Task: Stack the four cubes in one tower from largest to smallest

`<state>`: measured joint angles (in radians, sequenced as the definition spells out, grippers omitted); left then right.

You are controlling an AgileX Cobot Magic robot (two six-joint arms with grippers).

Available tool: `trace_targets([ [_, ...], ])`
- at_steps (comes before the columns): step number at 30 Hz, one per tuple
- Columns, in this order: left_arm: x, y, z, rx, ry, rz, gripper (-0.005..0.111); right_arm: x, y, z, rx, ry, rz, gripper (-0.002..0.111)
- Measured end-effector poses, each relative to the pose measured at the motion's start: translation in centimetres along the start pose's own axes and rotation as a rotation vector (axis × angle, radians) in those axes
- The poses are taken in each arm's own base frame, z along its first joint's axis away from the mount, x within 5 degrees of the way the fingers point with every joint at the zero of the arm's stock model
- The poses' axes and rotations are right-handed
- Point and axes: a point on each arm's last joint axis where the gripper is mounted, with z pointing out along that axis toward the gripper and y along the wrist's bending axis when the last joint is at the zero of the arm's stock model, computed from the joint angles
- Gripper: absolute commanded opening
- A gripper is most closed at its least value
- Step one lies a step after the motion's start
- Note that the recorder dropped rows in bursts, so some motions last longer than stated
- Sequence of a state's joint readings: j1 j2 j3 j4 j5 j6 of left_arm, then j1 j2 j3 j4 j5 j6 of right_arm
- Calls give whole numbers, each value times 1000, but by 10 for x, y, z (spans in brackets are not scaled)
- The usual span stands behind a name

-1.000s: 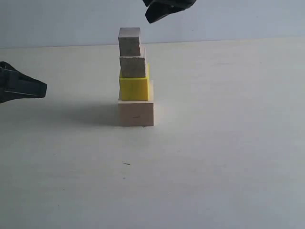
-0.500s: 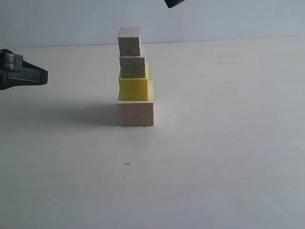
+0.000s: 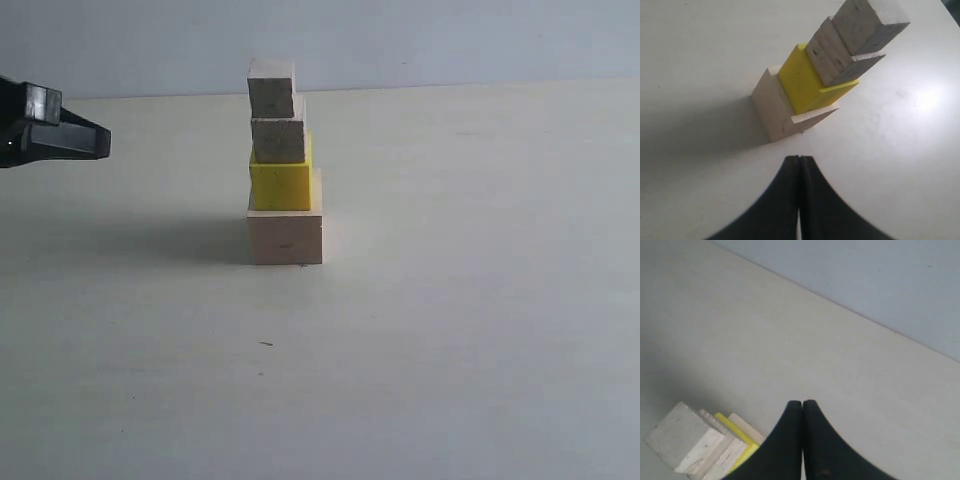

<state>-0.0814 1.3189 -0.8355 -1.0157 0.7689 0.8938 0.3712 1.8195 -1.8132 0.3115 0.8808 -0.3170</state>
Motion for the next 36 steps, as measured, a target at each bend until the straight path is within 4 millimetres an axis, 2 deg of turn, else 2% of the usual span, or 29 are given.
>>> trace_targets([
  [6,-1,1,0,-7,-11,5,0,14,2,-16,53,-115,26,0],
  [11,-5,3,0,-30,-52,-11,0,44,4,-30,102,-188,46,0],
  [16,-5,5,4,-26,-59,-20,0,78,10,-42,116,-175,58,0],
  [25,8,24,31,-20,35,-100,0,129,12,-25,98,-5,87,0],
  [29,9,25,33,-18,39,-107,0,138,12,-21,94,26,92,0],
  [36,9,25,33,-18,39,-111,0,137,12,-21,94,26,92,0],
])
